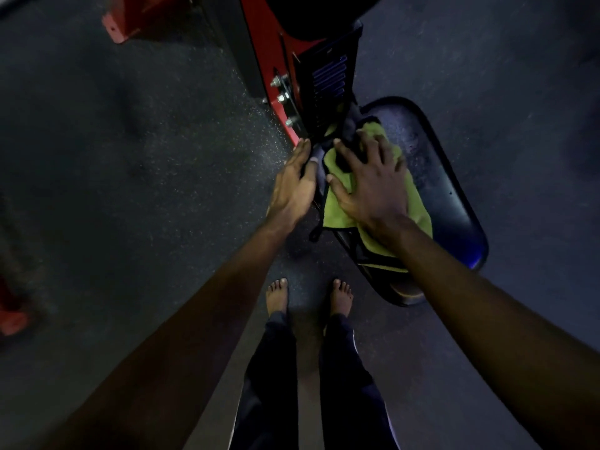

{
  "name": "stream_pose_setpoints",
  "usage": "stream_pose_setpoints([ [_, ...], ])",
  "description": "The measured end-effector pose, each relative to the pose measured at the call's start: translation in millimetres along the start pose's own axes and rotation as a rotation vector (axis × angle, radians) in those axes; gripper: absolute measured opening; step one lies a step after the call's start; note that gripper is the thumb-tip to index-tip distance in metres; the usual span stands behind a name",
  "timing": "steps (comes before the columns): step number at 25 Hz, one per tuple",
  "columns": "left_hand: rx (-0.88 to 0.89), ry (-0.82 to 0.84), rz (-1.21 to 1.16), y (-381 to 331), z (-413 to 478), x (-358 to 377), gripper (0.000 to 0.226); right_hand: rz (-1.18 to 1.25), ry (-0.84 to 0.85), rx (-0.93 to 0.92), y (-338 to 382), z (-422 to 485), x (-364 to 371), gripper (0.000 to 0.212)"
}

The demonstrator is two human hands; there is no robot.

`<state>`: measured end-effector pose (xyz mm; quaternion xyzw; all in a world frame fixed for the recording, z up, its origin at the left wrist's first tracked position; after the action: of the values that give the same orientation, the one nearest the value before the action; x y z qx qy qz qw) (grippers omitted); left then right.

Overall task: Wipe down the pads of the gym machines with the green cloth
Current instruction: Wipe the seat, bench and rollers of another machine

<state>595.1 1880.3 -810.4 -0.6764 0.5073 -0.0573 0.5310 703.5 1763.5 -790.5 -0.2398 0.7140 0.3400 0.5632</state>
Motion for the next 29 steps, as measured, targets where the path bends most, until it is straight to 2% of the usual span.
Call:
stream_pose_setpoints([
  [2, -0.016, -0.015, -0.023, -5.7, -4.6, 1.2, 0.051, 0.014, 0.003, -0.049, 0.2, 17.5, 0.1, 0.063],
  [4, -0.044, -0.050, -0.041, -10.2, -7.3, -0.9, 0.053, 0.050, -0.038, -0.001, -11.3, 35.0, -5.2, 0.057],
  [8, -0.132, -0.048, 0.001, -3.1, -4.9, -2.3, 0.055, 0.136, -0.141, 0.253, -61.0, 18.9, -20.8, 0.056],
  [11, -0.132, -0.065, 0.020, -3.7, -4.1, -0.7, 0.059, 0.120, -0.125, 0.421, -70.0, -13.3, -20.6, 0.061],
  [13, -0.119, -0.085, 0.013, -8.9, -5.1, 3.0, 0.057, 0.064, -0.070, 0.360, -43.7, -17.3, -13.2, 0.066],
  [16, -0.074, -0.094, 0.022, -16.1, -7.3, 4.3, 0.060, 0.022, -0.011, 0.041, 5.8, 3.5, 0.3, 0.064],
  [17, -0.079, -0.090, 0.033, -15.7, -6.9, 3.4, 0.061, 0.042, -0.016, 0.004, 9.1, 14.0, 0.9, 0.061],
  [19, -0.106, -0.077, 0.080, -12.5, -7.1, 3.2, 0.058, 0.078, -0.032, 0.042, -4.8, 31.4, -0.3, 0.058],
  [21, -0.027, -0.084, 0.170, -15.2, -3.4, 3.4, 0.056, 0.086, -0.079, 0.148, -32.8, 33.8, -7.4, 0.057],
  [25, 0.282, -0.054, 0.281, -35.1, 12.8, 23.2, 0.054, 0.134, -0.157, 0.400, -81.4, -13.0, -24.1, 0.060],
  [27, 0.345, 0.000, 0.289, -54.3, 20.0, 44.7, 0.052, 0.126, -0.142, 0.479, -88.1, -36.9, -24.1, 0.060],
  [29, 0.357, 0.023, 0.296, -68.3, 24.9, 63.1, 0.050, 0.110, -0.120, 0.474, -83.6, -30.1, -19.5, 0.060],
])
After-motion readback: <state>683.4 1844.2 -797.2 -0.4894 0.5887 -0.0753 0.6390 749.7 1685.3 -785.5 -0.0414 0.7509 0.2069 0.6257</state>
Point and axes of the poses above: each hand's wrist, its own z-axis towards the middle knuckle, its own x-axis out of the palm, y = z × x, the point moved 7 cm from there along z, towards the middle knuckle, and after that the axes turned 4 degrees about -y, right-handed, at the moved point
